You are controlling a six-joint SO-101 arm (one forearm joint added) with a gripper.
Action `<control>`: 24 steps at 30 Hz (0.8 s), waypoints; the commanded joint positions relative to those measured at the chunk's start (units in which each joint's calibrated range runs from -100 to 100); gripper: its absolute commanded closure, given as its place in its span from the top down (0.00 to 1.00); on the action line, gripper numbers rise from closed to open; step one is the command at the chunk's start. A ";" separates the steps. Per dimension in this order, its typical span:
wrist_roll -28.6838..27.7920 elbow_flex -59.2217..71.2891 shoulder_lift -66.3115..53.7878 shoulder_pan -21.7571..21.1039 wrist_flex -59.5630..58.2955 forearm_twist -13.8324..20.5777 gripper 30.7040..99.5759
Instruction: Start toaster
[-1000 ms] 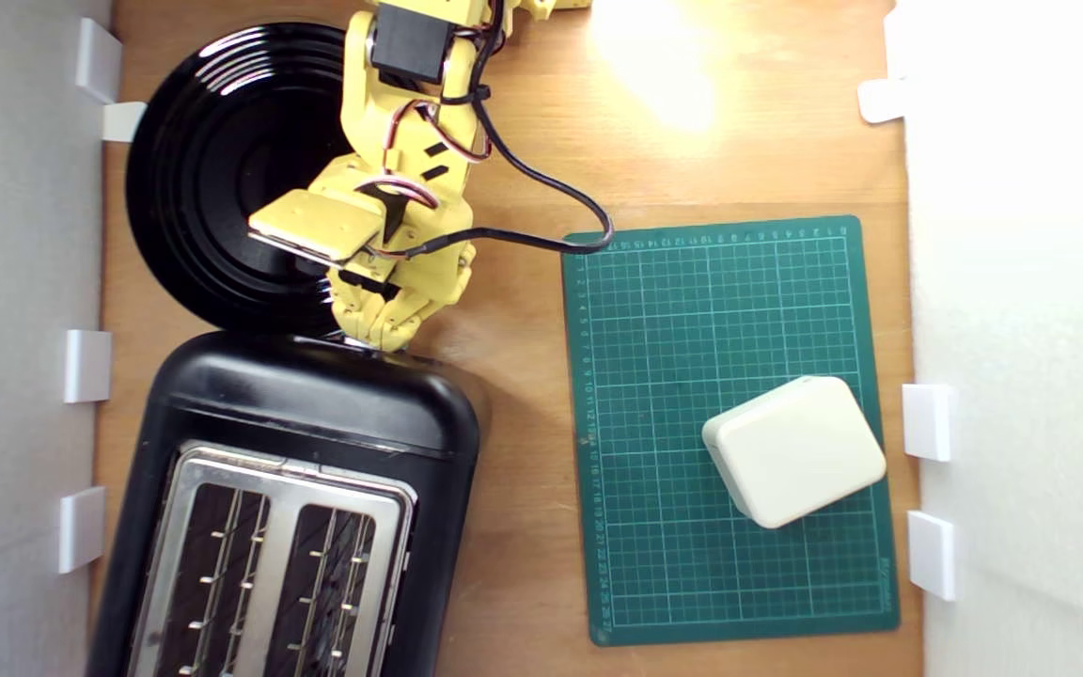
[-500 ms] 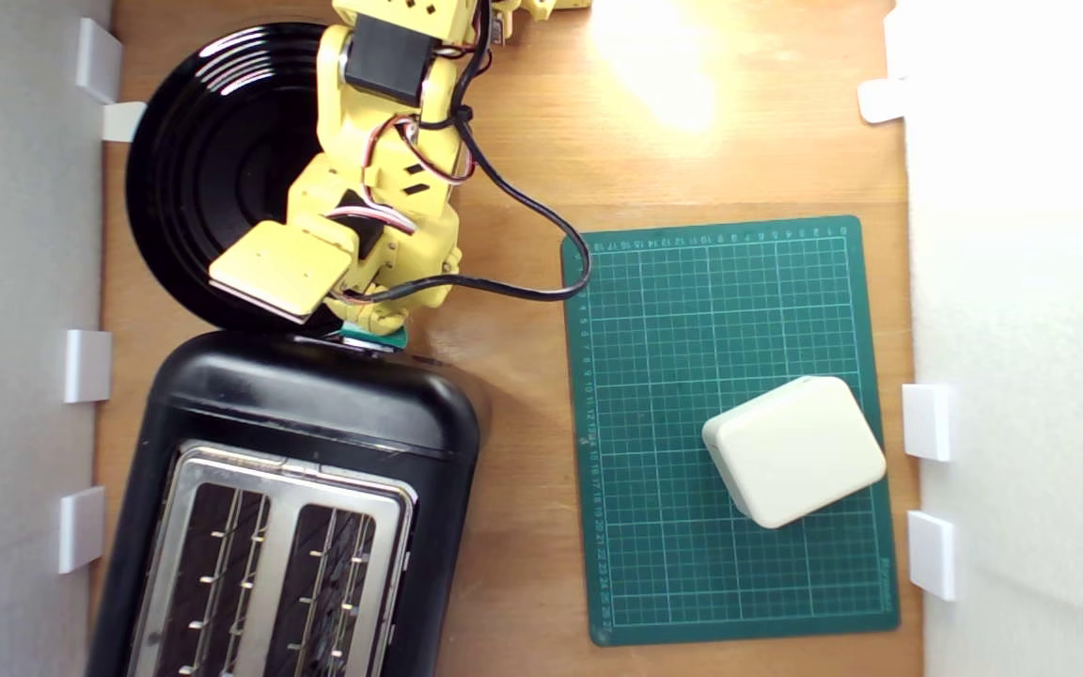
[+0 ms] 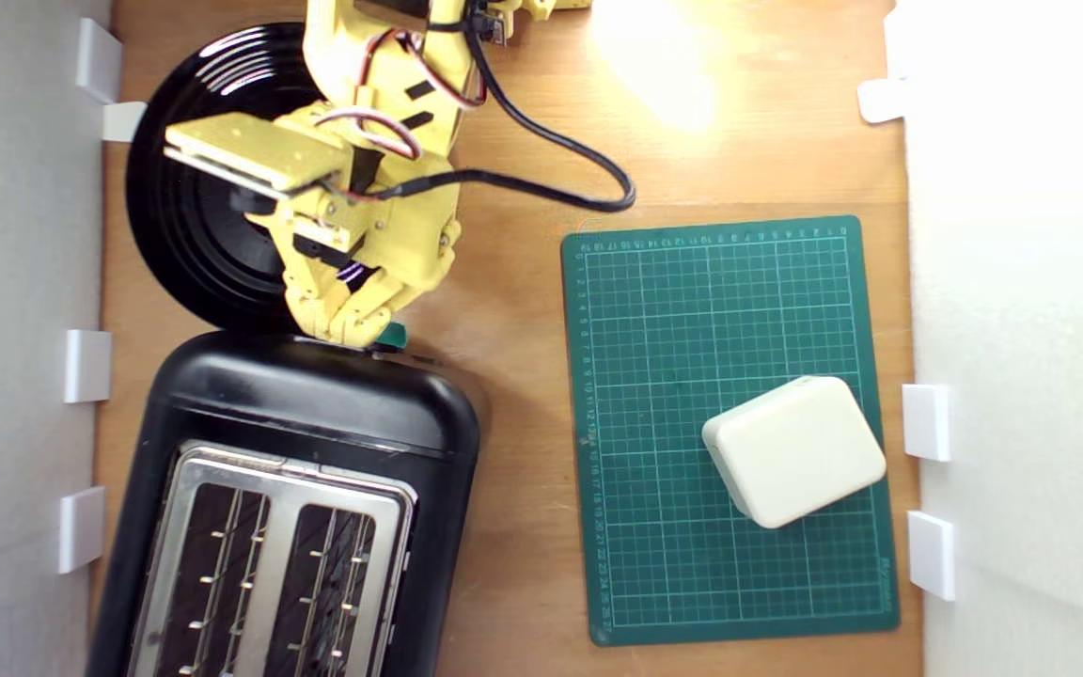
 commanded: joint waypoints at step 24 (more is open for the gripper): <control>-1.32 53.11 -60.38 -2.94 0.18 -24.08 0.01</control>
